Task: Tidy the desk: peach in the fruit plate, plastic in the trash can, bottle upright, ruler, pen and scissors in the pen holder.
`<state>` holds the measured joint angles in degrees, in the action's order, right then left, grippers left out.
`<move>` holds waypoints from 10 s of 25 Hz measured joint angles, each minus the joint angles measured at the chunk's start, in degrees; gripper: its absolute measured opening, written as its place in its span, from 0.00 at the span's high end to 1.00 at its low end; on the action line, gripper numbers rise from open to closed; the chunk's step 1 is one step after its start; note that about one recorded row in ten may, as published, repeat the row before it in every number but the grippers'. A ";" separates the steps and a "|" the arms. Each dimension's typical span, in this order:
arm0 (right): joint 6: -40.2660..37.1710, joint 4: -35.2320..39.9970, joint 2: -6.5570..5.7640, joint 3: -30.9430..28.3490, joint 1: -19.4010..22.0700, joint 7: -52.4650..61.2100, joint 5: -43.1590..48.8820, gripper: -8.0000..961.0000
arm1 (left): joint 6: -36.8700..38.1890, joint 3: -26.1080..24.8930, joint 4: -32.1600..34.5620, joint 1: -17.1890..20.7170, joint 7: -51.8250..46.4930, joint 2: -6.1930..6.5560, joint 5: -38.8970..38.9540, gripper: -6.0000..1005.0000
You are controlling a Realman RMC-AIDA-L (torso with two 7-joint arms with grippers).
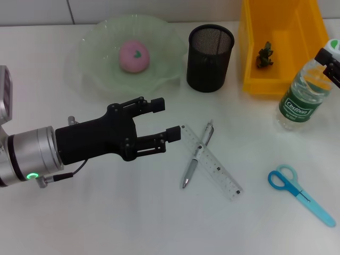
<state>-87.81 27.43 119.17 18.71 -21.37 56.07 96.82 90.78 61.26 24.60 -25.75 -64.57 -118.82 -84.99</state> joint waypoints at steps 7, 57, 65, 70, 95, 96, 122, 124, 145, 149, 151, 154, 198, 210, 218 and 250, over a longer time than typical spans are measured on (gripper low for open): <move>-0.72 0.23 -0.09 0.00 0.16 0.48 0.10 0.49 | 0.02 0.00 0.01 0.00 0.00 0.08 0.01 0.25; -15.24 65.31 0.43 66.36 -1.01 98.27 55.91 0.21 | -0.78 -2.64 0.54 -0.24 1.05 0.52 0.13 0.26; -10.16 61.42 0.44 70.33 -0.49 99.42 58.42 0.21 | -1.36 -3.02 0.54 -0.40 2.05 0.52 0.10 0.26; -8.41 61.07 0.49 70.66 -0.25 99.47 59.45 0.21 | -1.45 -3.12 0.54 -0.53 2.07 0.52 0.09 0.26; -7.86 60.95 0.37 73.23 -0.43 99.49 59.55 0.44 | -1.58 -4.51 0.54 -0.62 2.17 0.52 0.09 0.26; -7.87 61.09 0.36 73.08 -0.44 99.49 59.53 0.44 | -1.57 -4.57 0.54 -0.62 2.17 0.52 0.09 0.26; -11.63 42.37 -0.02 14.71 13.02 42.78 0.31 0.19 | -1.53 -5.37 0.54 -0.61 2.17 0.50 0.10 0.26; -11.68 33.05 -0.01 7.13 11.91 32.40 -1.02 0.18 | -1.56 -5.37 0.53 -0.94 2.17 0.41 0.09 0.26; -3.27 1.45 -0.06 -3.64 2.71 -1.94 -1.88 0.15 | -2.36 -5.36 0.04 -2.38 1.85 0.07 0.11 0.27; -0.47 -0.78 0.01 -1.86 0.73 -4.37 -0.33 0.16 | -2.36 -5.31 0.01 -2.28 1.75 0.08 0.13 0.27; 1.03 -1.47 0.01 0.50 0.12 -4.63 -0.07 0.16 | -2.26 -5.32 0.00 -1.94 1.66 0.08 0.14 0.27; 1.68 -1.79 0.04 1.36 -0.25 -4.67 -0.07 0.16 | -2.19 -5.34 0.00 -1.77 1.67 0.08 0.15 0.27; -0.66 -20.43 0.56 11.33 -22.15 0.59 -1.40 0.54 | 5.90 -19.92 -1.15 11.42 5.84 0.47 7.83 0.27; 11.16 -30.63 0.72 13.37 -31.78 -5.63 -1.01 0.54 | 8.98 -30.93 -5.85 13.46 9.45 0.50 7.83 0.28; 17.11 -34.63 0.71 13.01 -35.29 -6.60 -1.01 0.54 | 8.72 -31.04 -5.94 12.94 9.63 0.48 7.83 0.28; -5.06 -15.17 0.23 13.54 -23.64 10.00 0.38 0.33 | 8.55 -30.86 -7.38 11.77 10.43 0.44 7.49 0.28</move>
<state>-92.86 12.26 119.40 32.25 -45.01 66.07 97.19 99.33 30.41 17.22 -13.98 -54.14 -118.38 -77.50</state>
